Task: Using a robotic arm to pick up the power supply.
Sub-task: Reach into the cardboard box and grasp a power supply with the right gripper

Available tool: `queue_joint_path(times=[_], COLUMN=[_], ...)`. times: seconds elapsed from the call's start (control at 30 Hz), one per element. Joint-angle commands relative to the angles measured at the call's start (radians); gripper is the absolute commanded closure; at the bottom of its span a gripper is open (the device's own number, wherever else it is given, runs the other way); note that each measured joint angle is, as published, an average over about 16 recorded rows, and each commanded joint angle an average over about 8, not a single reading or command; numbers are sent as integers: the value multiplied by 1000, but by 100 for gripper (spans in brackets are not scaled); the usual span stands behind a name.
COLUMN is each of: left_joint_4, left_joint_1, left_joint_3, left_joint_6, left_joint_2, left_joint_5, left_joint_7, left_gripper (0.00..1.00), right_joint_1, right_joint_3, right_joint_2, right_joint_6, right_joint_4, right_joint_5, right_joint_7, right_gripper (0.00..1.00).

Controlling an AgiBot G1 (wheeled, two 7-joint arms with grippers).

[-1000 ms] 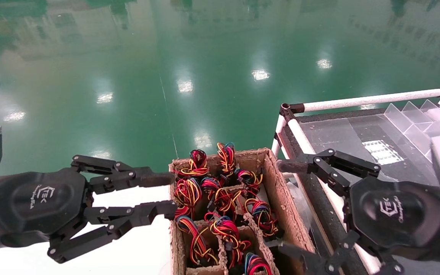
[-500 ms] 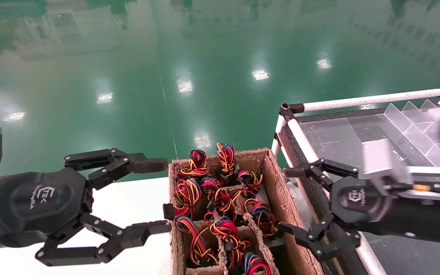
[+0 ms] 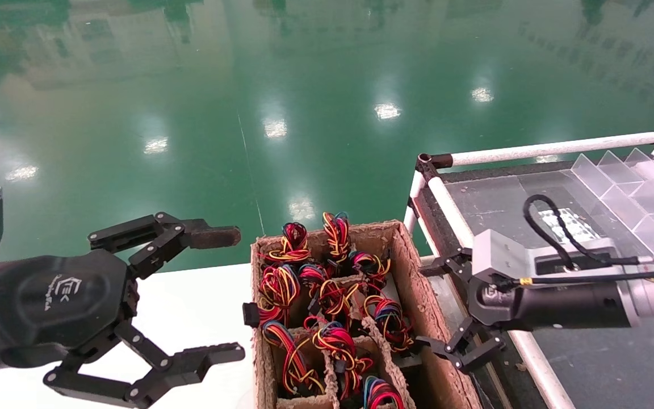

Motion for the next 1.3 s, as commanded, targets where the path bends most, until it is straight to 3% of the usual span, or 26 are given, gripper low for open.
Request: queue_joint_path(times=[0.03,0.63,0.67,0.9,0.93,1.3], left_joint_4=[0,0,0,0,0,0], left_joint_1=[0,0,0,0,0,0], left_joint_3=[0,0,0,0,0,0], left_joint_6=[0,0,0,0,0,0], left_joint_2=[0,0,0,0,0,0], left_joint_5=[0,0,0,0,0,0], left_joint_7=[0,0,0,0,0,0], left_gripper=[0,0,0,0,0,0], right_joint_1=[27,76,74,68,67,69], right_joint_3=[-14,-94,-95,-98,-98,-106], right_joint_2=[-17,-137,-140,-159,-162,-184], right_joint_6=[-5,73,80,100,102,129], right_joint_4=[-27,-69,-68,-69,-71,-113], right_joint_5=[-29,-187,-191,-197,-198,-217], right_joint_7=[-24,-205,-211,-231,-233,-257], right_gripper=[0,0,7,94,100,100])
